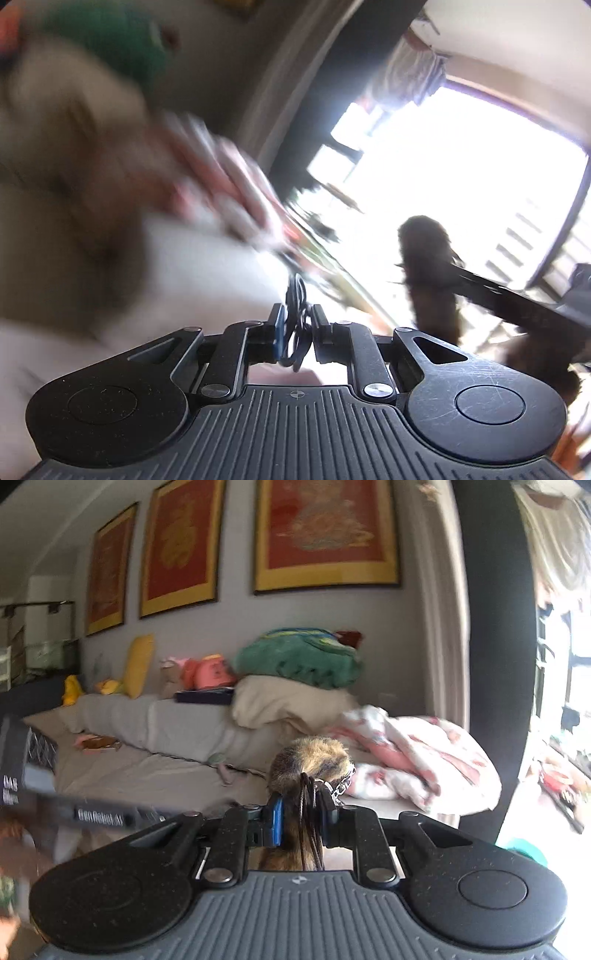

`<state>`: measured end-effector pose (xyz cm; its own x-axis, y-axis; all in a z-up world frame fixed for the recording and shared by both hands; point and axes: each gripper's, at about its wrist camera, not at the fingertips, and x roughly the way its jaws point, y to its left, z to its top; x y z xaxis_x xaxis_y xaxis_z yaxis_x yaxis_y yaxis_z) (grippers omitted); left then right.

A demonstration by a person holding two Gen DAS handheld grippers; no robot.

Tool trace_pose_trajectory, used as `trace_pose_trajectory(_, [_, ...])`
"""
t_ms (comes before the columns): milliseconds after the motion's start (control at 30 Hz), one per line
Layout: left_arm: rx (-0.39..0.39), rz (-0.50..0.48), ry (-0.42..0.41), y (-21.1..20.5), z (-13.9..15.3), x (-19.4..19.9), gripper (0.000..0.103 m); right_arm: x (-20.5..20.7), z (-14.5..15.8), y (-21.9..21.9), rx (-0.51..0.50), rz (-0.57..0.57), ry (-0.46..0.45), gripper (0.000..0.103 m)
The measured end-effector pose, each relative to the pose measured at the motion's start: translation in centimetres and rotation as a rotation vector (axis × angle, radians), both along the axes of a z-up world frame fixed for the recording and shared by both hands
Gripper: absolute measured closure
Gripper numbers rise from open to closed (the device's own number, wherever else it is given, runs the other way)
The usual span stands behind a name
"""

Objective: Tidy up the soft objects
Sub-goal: 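Carry the keychain into the pink box and open the right tool while the left tool lifts the black cord, then grasp the black cord with yellow star with the left tool while the right tool approaches the pink sock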

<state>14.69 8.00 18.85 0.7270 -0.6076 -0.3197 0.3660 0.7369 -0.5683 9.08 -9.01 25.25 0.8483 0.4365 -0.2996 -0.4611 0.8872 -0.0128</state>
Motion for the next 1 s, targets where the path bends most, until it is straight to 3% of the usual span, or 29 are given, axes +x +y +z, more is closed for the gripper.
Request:
trace_pose_trajectory(33, [-0.005,-0.035,0.07,-1.9,-1.9,1.2,0.082,0.8,-0.9,-0.5,-0.018,-0.01,0.027,0.077])
trace_pose_trajectory(67, [0.033,-0.045,0.13,-3.5,-3.6,2.1,0.082,1.5,-2.0,-0.9,-0.052,0.001,0.07,0.063])
trace_pose_trajectory(133, [0.136,-0.031,0.204,-5.5,-6.3,2.8,0.081,3.6,-5.0,-1.5,-0.09,-0.001,0.189,0.049])
trace_pose_trajectory(200, [0.168,-0.039,0.229,-5.8,-7.9,2.6,0.081,5.1,-7.4,-3.0,-0.07,-0.047,0.292,0.049])
trace_pose_trajectory(367, [0.215,0.01,0.097,-2.3,-5.8,-0.1,0.081,6.6,-9.8,-6.2,0.059,-0.082,0.384,0.049])
trace_pose_trajectory(500, [0.228,0.118,0.0,2.7,-3.5,-1.9,0.081,7.2,-10.8,-5.0,0.047,-0.078,0.411,0.049])
trace_pose_trajectory(600, [0.213,0.235,0.002,7.1,-3.2,-2.9,0.081,6.9,-11.0,-2.7,0.012,-0.045,0.404,0.049])
trace_pose_trajectory(800, [0.185,0.404,0.139,15.8,-6.5,-1.8,0.081,5.9,-9.8,3.1,-0.021,0.056,0.407,0.049])
trace_pose_trajectory(900, [0.154,0.438,0.287,18.4,-10.2,0.5,0.081,5.5,-9.7,5.9,-0.028,0.117,0.445,0.049])
trace_pose_trajectory(1000, [0.084,0.441,0.401,19.6,-13.7,2.4,0.081,4.8,-10.0,8.7,-0.103,0.14,0.455,0.049])
